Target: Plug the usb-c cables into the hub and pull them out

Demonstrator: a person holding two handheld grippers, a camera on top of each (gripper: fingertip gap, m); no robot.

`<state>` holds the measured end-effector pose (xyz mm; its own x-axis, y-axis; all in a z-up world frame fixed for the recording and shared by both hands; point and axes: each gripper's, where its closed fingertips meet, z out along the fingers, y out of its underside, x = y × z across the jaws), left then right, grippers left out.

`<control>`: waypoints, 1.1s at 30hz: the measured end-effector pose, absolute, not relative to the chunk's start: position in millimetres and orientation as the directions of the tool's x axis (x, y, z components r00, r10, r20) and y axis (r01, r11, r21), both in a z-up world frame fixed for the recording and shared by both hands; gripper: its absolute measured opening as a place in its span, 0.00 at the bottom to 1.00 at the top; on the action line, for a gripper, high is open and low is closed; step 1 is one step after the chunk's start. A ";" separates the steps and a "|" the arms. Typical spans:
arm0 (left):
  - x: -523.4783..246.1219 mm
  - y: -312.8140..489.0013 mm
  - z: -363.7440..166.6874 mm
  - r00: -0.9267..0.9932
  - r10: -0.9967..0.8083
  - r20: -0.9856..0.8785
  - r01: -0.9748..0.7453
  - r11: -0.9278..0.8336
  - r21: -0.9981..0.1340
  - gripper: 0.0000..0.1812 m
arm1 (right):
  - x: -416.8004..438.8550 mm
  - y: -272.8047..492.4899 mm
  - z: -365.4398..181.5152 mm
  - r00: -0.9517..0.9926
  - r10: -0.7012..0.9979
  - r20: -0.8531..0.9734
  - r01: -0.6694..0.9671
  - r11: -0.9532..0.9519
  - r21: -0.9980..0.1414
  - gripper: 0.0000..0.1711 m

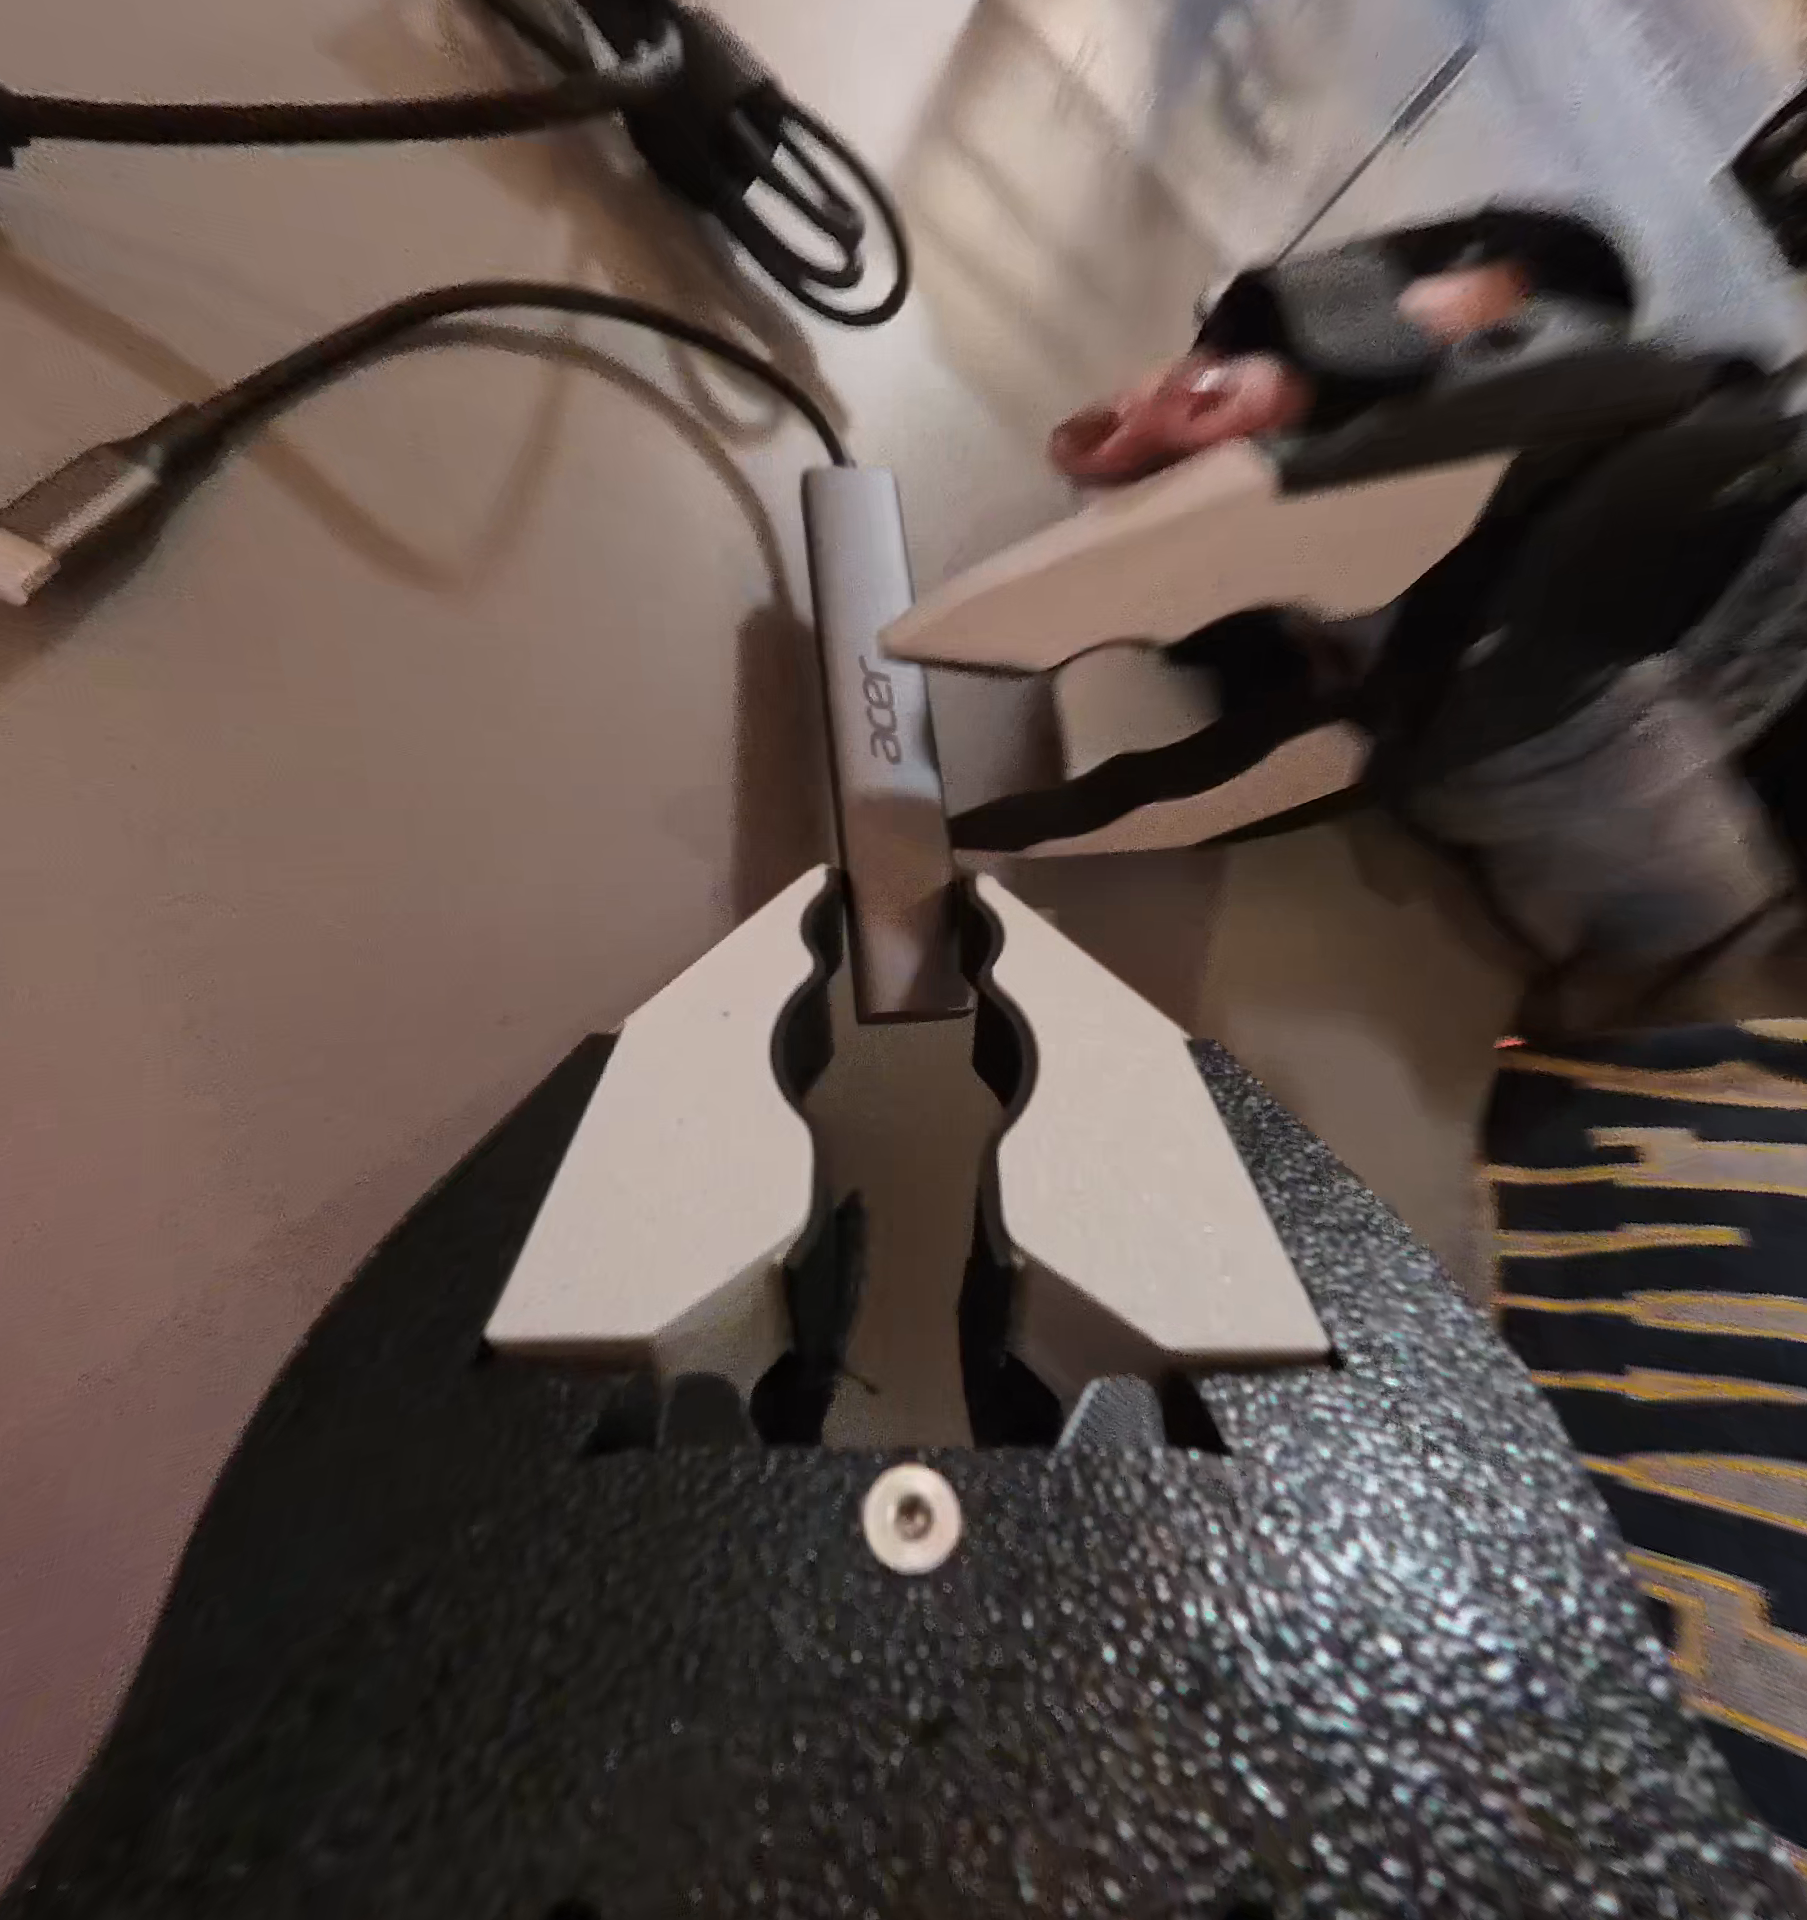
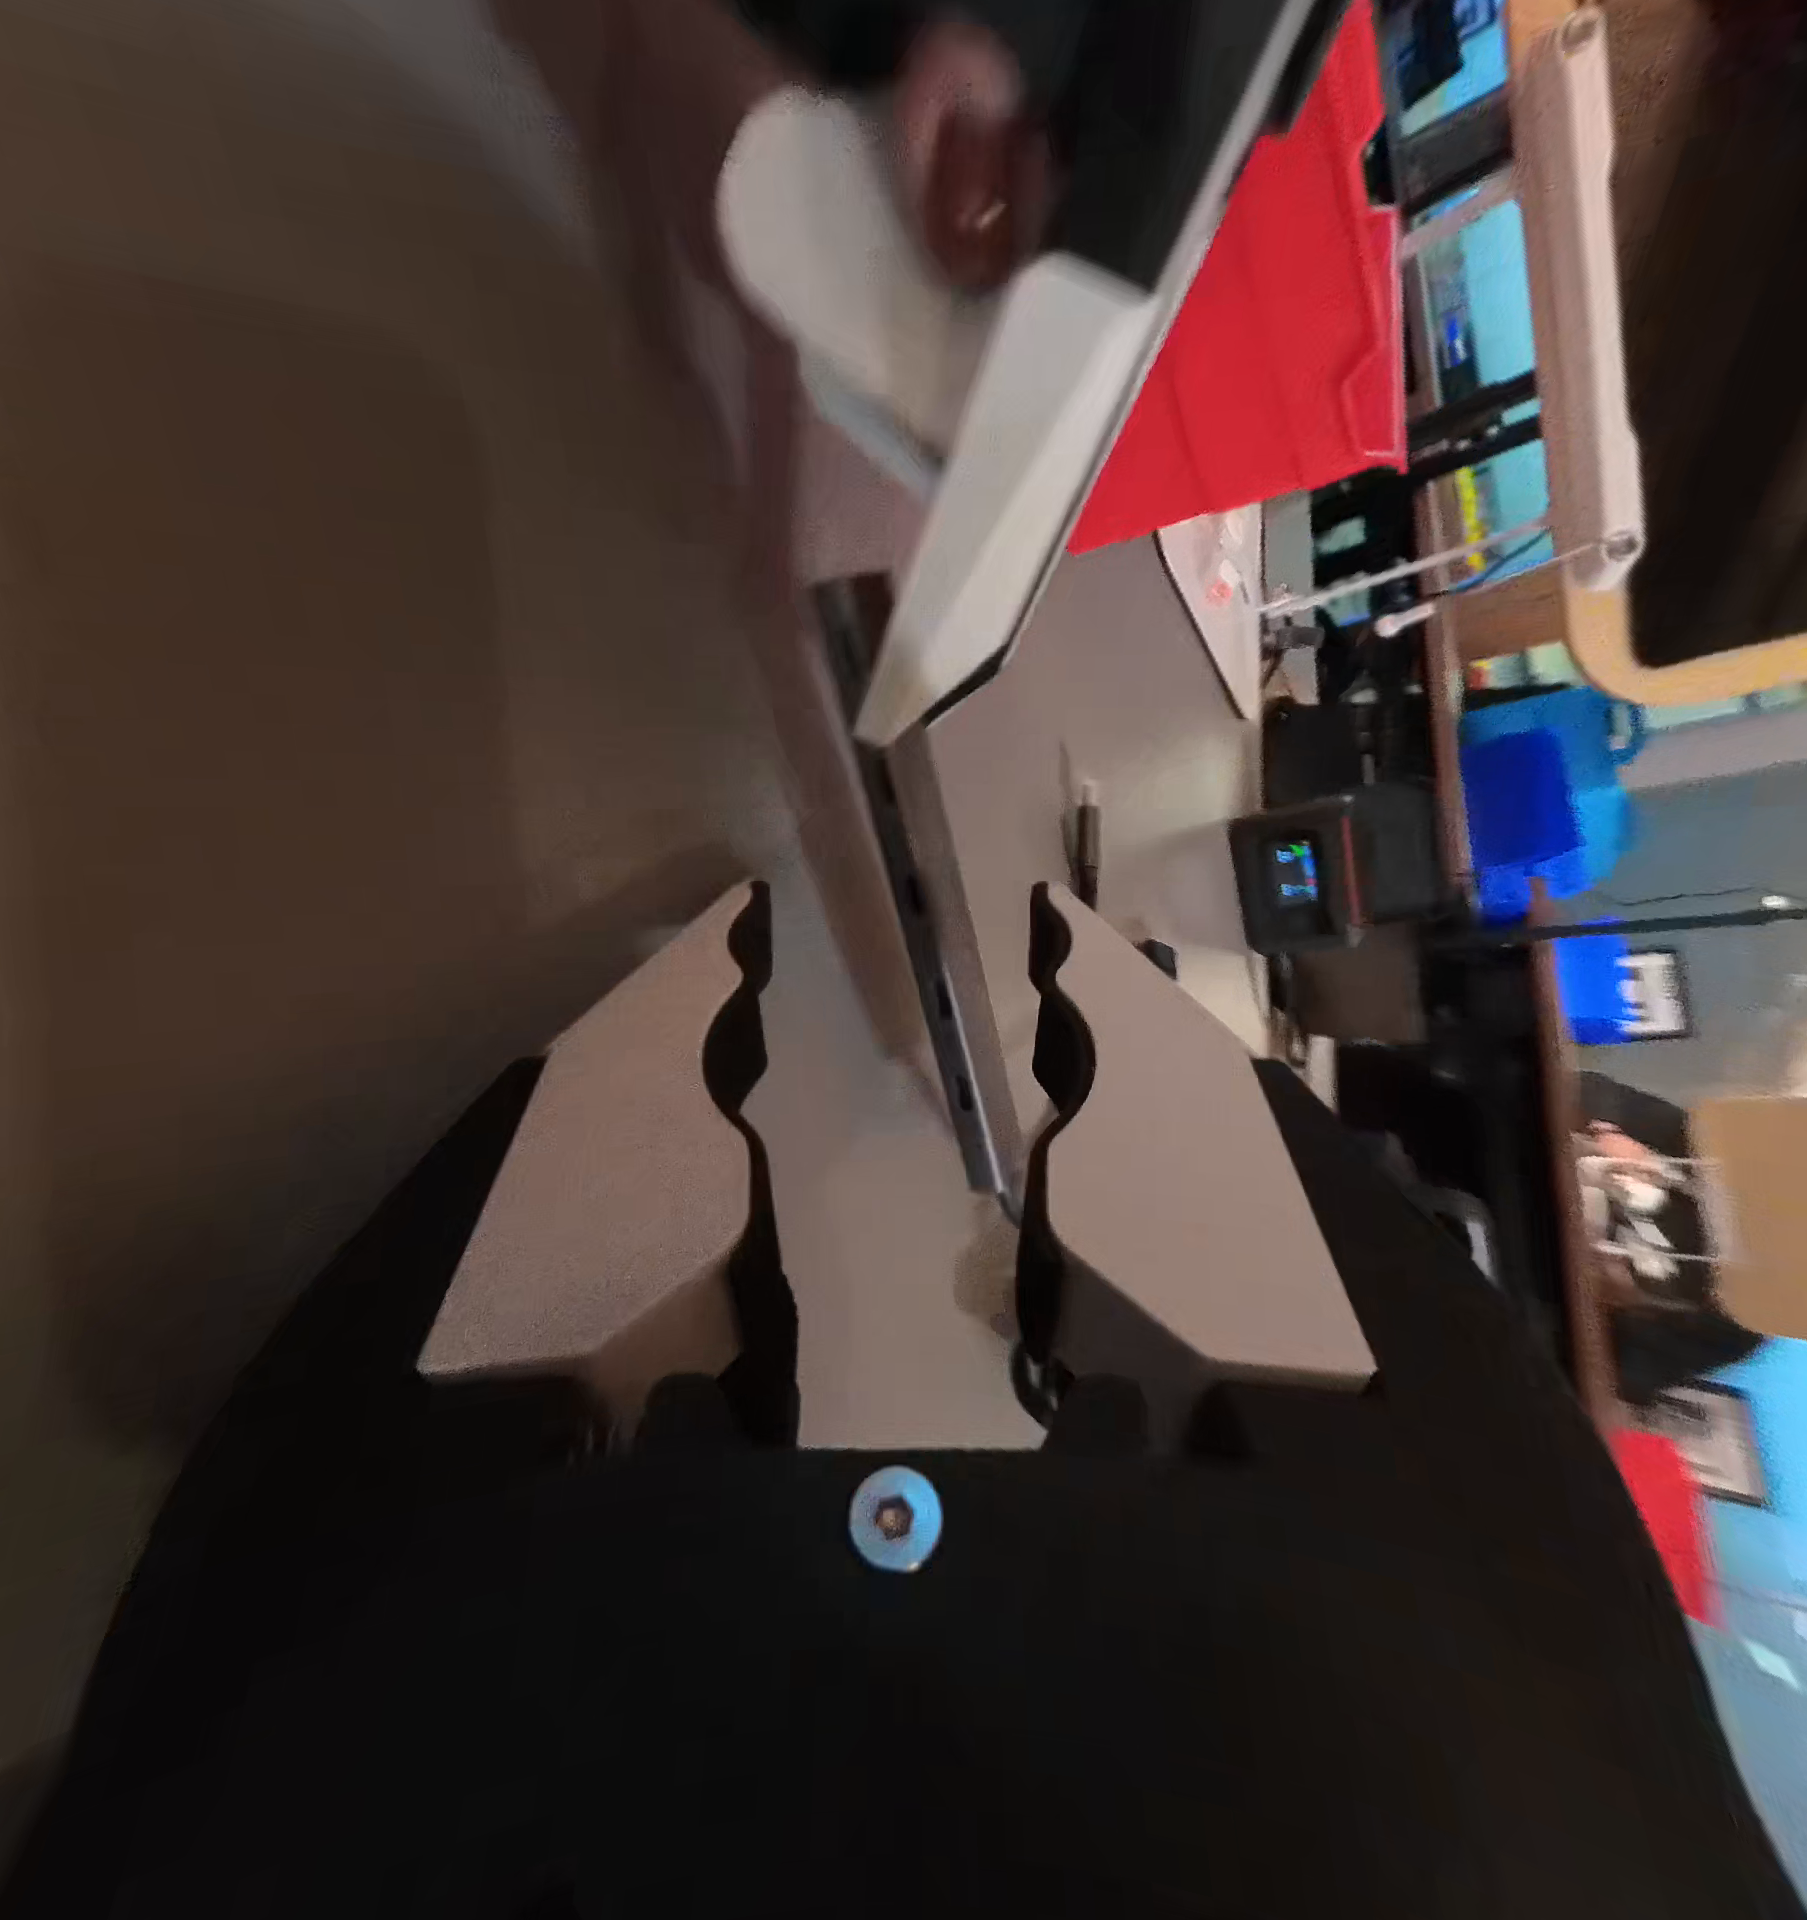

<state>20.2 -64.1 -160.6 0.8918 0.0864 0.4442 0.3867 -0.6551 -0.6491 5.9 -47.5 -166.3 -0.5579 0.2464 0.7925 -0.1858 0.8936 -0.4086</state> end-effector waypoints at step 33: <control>3.9 -60.8 -134.0 0.593 -0.131 -0.795 -0.768 -0.390 -0.509 0.04 | -55.4 37.5 -119.9 -0.480 0.809 0.339 0.163 0.462 -0.872 0.22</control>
